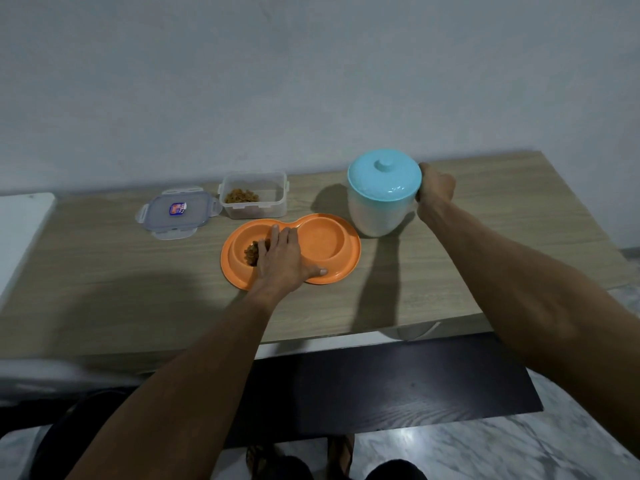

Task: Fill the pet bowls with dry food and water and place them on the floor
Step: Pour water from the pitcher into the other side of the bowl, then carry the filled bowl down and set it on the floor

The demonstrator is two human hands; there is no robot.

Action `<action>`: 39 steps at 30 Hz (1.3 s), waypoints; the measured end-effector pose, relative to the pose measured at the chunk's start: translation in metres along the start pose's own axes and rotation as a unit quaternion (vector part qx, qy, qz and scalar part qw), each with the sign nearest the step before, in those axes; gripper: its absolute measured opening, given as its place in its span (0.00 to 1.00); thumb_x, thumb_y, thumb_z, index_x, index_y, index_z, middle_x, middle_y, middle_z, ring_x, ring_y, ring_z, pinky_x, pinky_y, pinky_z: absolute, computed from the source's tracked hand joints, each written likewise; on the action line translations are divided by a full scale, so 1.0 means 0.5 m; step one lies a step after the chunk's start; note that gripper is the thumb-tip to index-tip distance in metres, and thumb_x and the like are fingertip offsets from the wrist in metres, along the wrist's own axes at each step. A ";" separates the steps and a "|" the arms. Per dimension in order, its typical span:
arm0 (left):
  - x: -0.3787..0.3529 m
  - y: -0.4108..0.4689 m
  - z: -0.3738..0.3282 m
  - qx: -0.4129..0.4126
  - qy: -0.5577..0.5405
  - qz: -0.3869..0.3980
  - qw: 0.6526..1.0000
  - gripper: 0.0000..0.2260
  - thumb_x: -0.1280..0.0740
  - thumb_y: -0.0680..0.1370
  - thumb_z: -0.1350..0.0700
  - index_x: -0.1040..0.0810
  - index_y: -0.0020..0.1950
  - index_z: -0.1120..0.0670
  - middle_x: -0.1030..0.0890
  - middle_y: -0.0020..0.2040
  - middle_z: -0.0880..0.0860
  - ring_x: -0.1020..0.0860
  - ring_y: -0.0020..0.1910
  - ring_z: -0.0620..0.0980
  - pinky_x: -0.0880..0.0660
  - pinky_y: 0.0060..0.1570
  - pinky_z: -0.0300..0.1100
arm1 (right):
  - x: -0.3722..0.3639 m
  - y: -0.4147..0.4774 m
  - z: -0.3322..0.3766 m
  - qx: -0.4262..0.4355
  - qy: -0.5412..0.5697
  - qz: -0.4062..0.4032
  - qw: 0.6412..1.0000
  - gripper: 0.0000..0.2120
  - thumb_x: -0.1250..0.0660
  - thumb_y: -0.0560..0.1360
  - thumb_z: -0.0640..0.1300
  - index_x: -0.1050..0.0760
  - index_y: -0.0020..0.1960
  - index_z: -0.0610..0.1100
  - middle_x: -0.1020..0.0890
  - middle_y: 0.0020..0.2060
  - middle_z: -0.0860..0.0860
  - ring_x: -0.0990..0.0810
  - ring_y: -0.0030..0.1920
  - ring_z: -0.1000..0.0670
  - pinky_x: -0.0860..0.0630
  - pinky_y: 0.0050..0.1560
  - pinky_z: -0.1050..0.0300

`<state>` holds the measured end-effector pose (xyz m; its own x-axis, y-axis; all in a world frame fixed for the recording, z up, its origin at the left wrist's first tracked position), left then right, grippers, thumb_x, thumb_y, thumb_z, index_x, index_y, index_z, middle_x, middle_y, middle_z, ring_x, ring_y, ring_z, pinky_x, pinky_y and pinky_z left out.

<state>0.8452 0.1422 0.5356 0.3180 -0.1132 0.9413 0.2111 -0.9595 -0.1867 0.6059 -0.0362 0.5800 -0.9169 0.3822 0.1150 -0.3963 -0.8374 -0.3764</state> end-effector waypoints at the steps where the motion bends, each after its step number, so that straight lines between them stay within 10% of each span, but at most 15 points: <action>1: 0.000 -0.001 0.000 0.000 -0.001 0.001 1.000 0.50 0.29 0.67 0.33 0.45 0.77 0.59 0.41 0.78 0.56 0.52 0.79 0.59 0.49 0.74 0.63 | 0.001 0.000 -0.003 -0.001 0.003 0.002 1.000 0.10 0.32 0.65 0.42 0.31 0.29 0.43 0.28 0.25 0.50 0.33 0.28 0.50 0.38 0.28 0.57; 10: 0.013 -0.013 -0.009 0.004 -0.006 0.008 1.000 0.50 0.31 0.69 0.33 0.48 0.78 0.59 0.45 0.79 0.57 0.52 0.79 0.58 0.50 0.74 0.63 | 0.022 -0.027 -0.004 -0.009 0.015 -0.003 1.000 0.17 0.39 0.72 0.58 0.28 0.36 0.45 0.22 0.35 0.48 0.24 0.40 0.45 0.28 0.43 0.52; 15: 0.043 -0.037 0.027 0.036 -0.055 -0.044 0.997 0.46 0.39 0.73 0.30 0.48 0.79 0.59 0.45 0.79 0.57 0.50 0.79 0.57 0.49 0.74 0.62 | 0.046 -0.015 -0.070 -0.050 -0.014 -0.062 0.997 0.25 0.49 0.76 0.52 0.22 0.59 0.38 0.19 0.55 0.42 0.21 0.56 0.40 0.24 0.60 0.45; 20: 0.072 -0.059 0.104 0.132 -0.088 -0.136 0.978 0.35 0.43 0.78 0.36 0.38 0.74 0.60 0.33 0.73 0.60 0.36 0.72 0.60 0.36 0.68 0.58 | 0.056 -0.164 -0.111 -0.090 -0.079 -0.095 0.988 0.19 0.39 0.77 0.41 0.26 0.65 0.33 0.20 0.61 0.40 0.21 0.59 0.38 0.26 0.52 0.51; 26: 0.051 -0.055 0.204 0.276 -0.152 -0.068 0.947 0.36 0.41 0.75 0.34 0.33 0.70 0.63 0.29 0.69 0.63 0.31 0.68 0.63 0.31 0.66 0.57 | -0.018 -0.264 -0.179 -0.062 -0.178 0.007 0.982 0.27 0.33 0.72 0.56 0.23 0.62 0.36 0.20 0.59 0.39 0.22 0.58 0.37 0.24 0.56 0.49; 39: 0.050 -0.034 0.261 0.304 -0.284 0.019 0.909 0.29 0.36 0.62 0.32 0.21 0.49 0.54 0.16 0.43 0.54 0.16 0.40 0.58 0.19 0.47 0.50 | -0.070 -0.297 -0.240 -0.027 -0.283 -0.013 0.959 0.34 0.31 0.61 0.60 0.21 0.59 0.38 0.21 0.56 0.39 0.20 0.54 0.37 0.19 0.53 0.41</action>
<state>0.9700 0.1895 0.5255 0.7246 0.1741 0.6668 0.6072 -0.6188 -0.4984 0.7026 0.1217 0.5216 -0.7916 0.1170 0.5997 -0.4306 -0.8031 -0.4118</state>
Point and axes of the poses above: each hand's wrist, its own y-axis towards the middle knuckle, its own x-axis out of the back of the hand, z = x × y, the point moved 3 cm from there along y, towards the middle knuckle
